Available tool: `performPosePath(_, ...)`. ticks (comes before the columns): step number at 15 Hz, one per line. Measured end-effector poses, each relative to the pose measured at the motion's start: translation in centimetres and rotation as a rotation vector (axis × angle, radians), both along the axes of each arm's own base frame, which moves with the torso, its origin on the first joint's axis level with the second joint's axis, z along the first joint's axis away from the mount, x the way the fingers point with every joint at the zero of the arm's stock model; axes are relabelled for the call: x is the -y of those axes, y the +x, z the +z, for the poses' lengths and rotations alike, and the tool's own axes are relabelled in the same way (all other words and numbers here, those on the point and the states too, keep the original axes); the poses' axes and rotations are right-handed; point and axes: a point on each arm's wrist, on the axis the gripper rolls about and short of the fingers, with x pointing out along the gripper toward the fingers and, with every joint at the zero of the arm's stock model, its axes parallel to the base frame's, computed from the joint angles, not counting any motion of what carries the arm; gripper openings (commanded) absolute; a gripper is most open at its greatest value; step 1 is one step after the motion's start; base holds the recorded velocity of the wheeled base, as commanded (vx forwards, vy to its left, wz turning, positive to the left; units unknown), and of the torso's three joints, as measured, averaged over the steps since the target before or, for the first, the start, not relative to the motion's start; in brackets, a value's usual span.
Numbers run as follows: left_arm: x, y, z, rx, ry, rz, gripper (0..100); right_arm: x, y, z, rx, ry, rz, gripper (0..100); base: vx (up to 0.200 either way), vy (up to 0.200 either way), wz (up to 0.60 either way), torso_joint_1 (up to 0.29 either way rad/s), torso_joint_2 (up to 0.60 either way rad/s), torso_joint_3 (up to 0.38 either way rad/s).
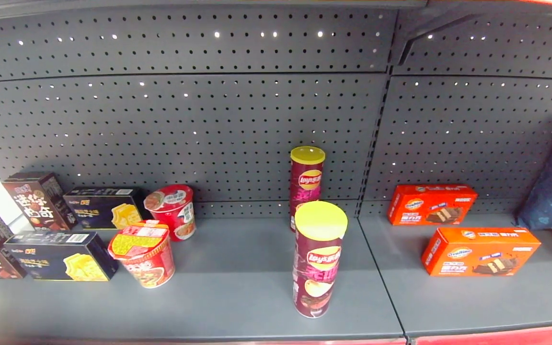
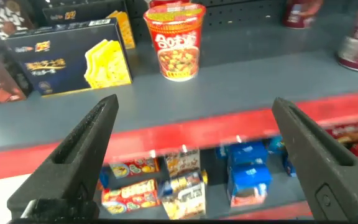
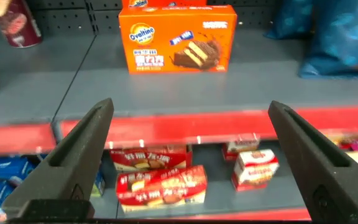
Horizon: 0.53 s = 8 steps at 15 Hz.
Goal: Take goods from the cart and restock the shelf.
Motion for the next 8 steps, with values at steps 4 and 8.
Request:
performPosePath(4,-0.01,-0.01,0.0,0.002,0.008,0.003,100,0.0,0.0,0.0,0.0,0.0,0.0,100,0.0,-0.05,0.0,0.004,0.0,-0.001)
performPosePath(8,-0.02,-0.01,0.0,0.001,-0.001,0.009,100,0.0,0.0,0.0,0.0,0.0,0.0,100,0.0,-0.05,0.0,0.001,0.0,0.001)
